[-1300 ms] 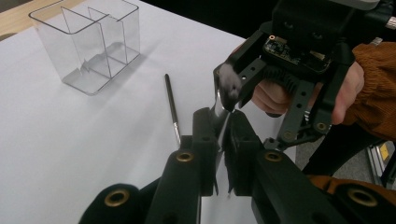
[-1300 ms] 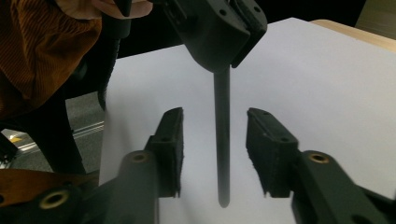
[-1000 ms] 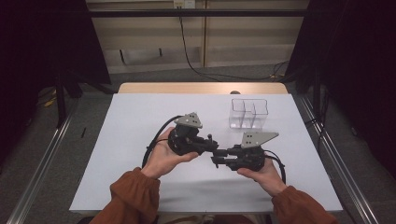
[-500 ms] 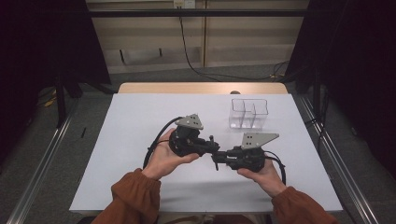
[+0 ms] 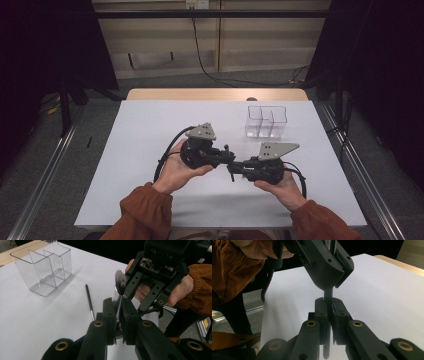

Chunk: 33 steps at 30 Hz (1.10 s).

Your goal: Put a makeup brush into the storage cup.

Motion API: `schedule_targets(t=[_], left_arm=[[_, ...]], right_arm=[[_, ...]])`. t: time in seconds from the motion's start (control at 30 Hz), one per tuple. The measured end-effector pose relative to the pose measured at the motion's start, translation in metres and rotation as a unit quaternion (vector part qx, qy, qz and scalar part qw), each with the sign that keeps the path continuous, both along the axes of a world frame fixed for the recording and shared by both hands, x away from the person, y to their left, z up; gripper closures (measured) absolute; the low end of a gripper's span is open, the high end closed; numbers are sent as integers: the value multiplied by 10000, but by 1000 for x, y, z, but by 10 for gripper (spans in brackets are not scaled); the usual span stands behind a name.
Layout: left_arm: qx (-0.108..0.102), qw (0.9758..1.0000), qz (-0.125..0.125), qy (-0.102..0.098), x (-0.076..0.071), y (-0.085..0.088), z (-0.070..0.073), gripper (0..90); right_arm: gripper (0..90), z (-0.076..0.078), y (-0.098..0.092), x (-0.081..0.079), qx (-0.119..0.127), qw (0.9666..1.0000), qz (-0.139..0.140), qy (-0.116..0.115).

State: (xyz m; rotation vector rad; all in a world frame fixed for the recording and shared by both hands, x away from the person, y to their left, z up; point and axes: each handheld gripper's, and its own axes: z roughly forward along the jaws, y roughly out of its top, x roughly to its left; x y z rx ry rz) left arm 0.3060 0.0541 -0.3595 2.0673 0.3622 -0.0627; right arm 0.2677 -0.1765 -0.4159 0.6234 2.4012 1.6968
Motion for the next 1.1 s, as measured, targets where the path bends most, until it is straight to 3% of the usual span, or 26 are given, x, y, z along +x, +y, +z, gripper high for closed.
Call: schedule_targets(t=[0.37,0.43,0.63,0.73,0.77,0.83,0.97,1.1], left_arm=[[-142,9998,81,-132,0,2,-2,734],[-196,9994,214,-194,-1,3,-3,648],[-339,9981,449,-257,-1,12,-4,528],[-361,9975,541,-257,0,16,-4,416],[-353,9964,707,-302,1,20,-5,374],[-363,9959,766,-327,1,23,-5,333],[-473,9918,1092,-467,1,34,-6,232],[-586,9893,1219,-541,0,39,-8,181]], right_arm=[[841,0,-3,2,22,10000,-97,5],[841,1,-4,2,41,9999,-139,1],[841,0,-5,2,22,9998,-200,7],[841,0,-5,2,30,9998,-217,1],[841,0,-6,2,30,9997,-223,7],[841,1,-7,2,41,9997,-259,15],[841,4,-14,2,105,9993,-360,-17],[841,3,-16,2,95,9991,-414,-10]])
